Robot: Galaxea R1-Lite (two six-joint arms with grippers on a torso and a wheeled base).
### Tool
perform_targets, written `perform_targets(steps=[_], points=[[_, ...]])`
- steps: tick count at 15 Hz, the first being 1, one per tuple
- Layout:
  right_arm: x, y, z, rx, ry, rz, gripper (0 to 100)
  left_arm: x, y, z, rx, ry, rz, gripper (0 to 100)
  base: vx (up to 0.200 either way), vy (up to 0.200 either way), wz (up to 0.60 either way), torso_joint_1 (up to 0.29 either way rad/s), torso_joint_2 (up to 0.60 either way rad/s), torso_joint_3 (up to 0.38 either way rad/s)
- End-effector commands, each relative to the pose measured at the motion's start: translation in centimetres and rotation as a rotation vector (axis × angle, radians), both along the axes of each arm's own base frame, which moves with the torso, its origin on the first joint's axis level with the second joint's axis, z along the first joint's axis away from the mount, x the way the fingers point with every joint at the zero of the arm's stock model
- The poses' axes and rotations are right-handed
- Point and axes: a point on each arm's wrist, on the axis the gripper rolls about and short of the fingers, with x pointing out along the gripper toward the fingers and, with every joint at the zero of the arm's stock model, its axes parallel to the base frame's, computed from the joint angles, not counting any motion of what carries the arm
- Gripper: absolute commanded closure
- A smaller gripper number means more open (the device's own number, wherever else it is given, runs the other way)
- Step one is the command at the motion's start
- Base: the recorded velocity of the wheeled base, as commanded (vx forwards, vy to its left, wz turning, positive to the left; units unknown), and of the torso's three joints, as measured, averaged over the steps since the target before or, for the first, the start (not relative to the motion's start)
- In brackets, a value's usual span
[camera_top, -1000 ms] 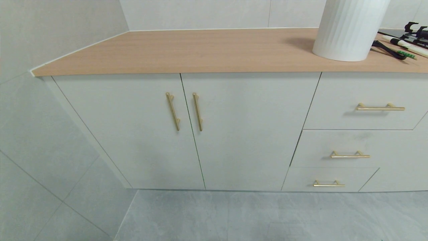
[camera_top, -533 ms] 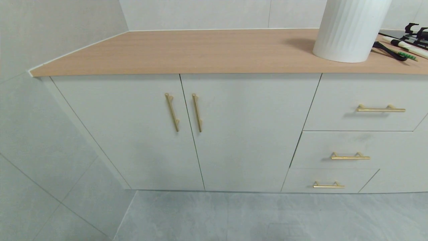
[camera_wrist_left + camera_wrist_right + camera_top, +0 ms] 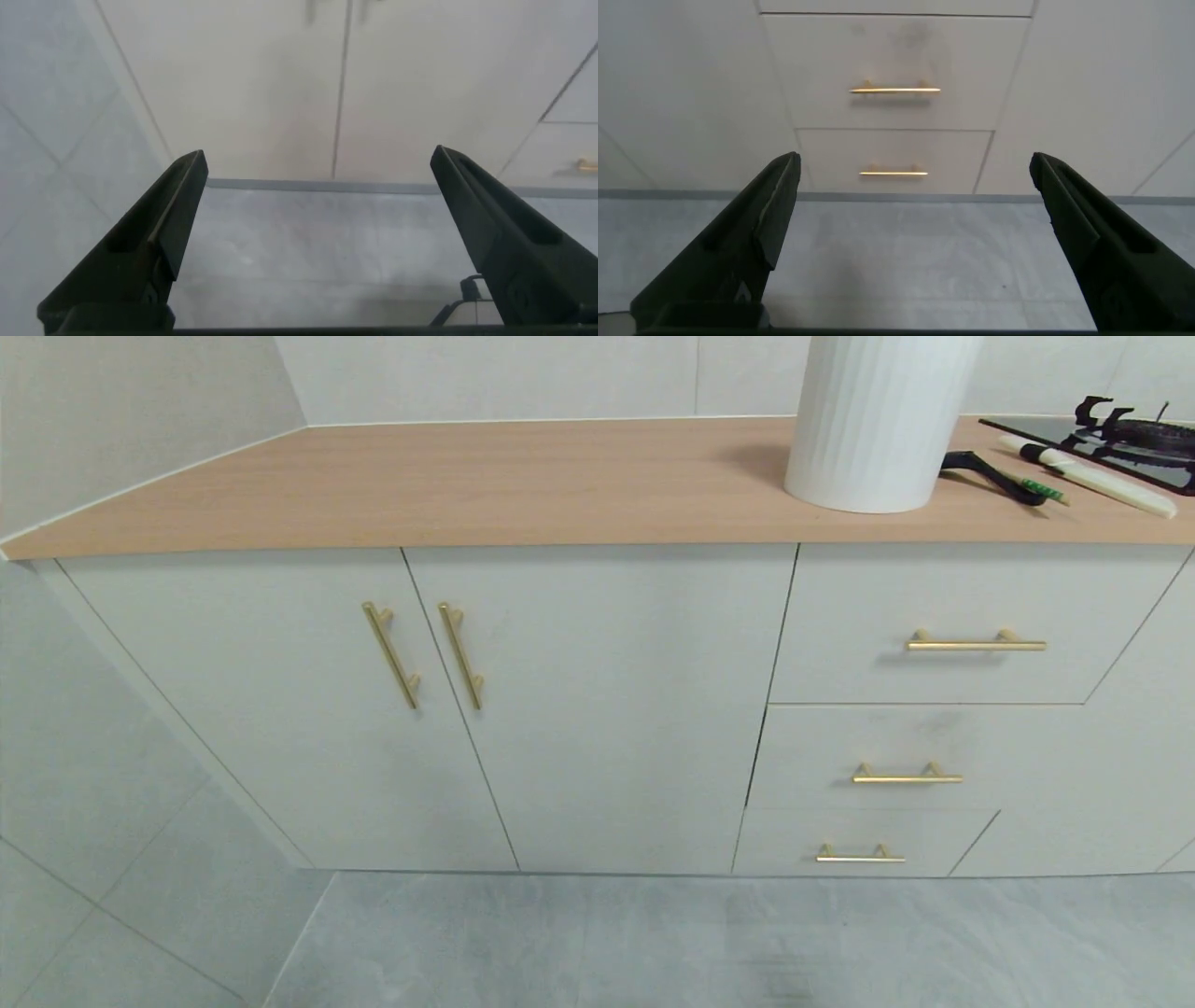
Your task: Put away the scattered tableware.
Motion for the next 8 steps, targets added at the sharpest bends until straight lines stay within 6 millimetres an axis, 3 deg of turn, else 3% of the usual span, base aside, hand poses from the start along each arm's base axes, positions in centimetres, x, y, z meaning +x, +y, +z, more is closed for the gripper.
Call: perform_targets(steps=[1, 2, 8], points=[[0.01, 0.0, 0.01, 0.0, 0.002, 0.0, 0, 0.01, 0.0, 0.01, -0.001, 0.001, 0.002, 0, 0.0, -0.2, 0.0, 0.002, 0.0, 0.002], [0.01, 0.0, 0.01, 0.0, 0.002, 0.0, 0, 0.01, 0.0, 0.01, -0.001, 0.001, 0.002, 0, 0.0, -0.2, 0.0, 0.007, 0.01, 0.002], [0.01, 0.0, 0.01, 0.0, 0.002, 0.0, 0, 0.01, 0.0, 0.01, -0.003, 0.001, 0.002, 0, 0.0, 0.0, 0.0, 0.0, 0.0, 0.0]])
